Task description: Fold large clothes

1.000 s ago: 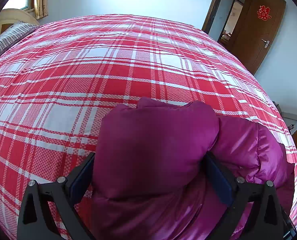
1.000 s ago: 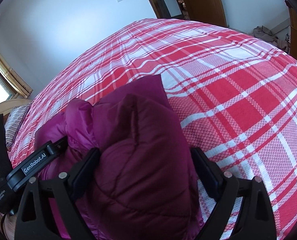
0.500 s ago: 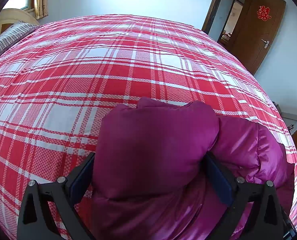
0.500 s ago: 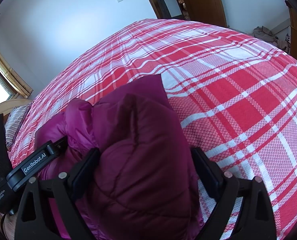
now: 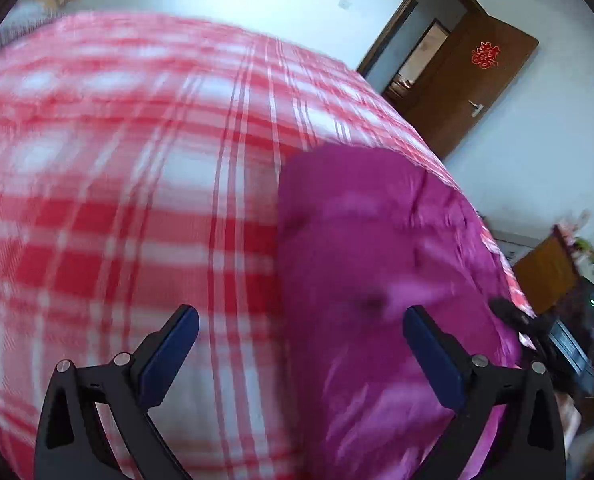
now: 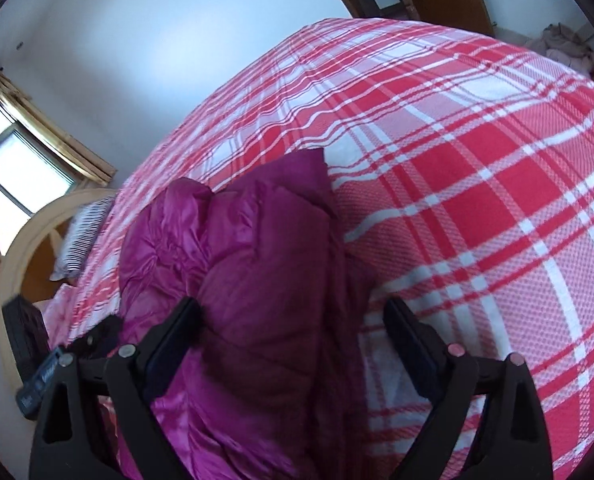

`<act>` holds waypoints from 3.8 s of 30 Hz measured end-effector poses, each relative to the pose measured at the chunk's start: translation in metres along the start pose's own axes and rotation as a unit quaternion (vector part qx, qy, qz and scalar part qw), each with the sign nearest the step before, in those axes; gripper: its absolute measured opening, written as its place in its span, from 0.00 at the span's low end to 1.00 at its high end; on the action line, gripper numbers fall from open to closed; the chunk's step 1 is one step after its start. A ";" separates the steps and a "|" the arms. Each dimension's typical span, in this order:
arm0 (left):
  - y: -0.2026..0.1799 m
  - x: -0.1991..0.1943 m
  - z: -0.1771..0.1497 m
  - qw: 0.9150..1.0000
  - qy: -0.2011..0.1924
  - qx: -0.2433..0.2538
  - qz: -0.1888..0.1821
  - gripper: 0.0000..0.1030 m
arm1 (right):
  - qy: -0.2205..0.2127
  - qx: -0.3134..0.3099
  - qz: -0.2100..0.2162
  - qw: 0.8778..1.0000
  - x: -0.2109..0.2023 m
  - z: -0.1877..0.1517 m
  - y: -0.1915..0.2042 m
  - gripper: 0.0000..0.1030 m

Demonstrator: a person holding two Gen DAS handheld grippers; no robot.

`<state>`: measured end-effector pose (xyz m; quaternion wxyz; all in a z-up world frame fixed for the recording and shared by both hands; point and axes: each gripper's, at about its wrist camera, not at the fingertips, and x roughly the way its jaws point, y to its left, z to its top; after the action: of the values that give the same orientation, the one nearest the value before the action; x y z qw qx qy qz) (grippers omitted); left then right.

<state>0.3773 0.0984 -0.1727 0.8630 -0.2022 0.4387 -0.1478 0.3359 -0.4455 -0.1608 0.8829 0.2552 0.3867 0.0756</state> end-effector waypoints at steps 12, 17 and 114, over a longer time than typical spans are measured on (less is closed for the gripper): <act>-0.048 -0.019 -0.015 0.996 -0.015 0.078 -0.035 0.41 | 0.024 -0.009 0.059 0.998 0.003 -0.013 0.027 0.23; -0.041 -0.071 -0.013 0.995 -0.057 0.083 -0.020 0.40 | 0.019 -0.026 0.084 0.996 -0.012 -0.024 0.066 0.21; 0.093 -0.371 -0.099 0.942 -0.274 0.060 0.182 0.84 | -0.175 -0.331 0.041 0.926 -0.097 -0.195 0.382 1.00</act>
<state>0.0917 0.3187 -0.0113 0.9726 -0.0995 0.2047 0.0475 0.1527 -0.0734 -0.0147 0.9669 -0.0272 0.1684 0.1897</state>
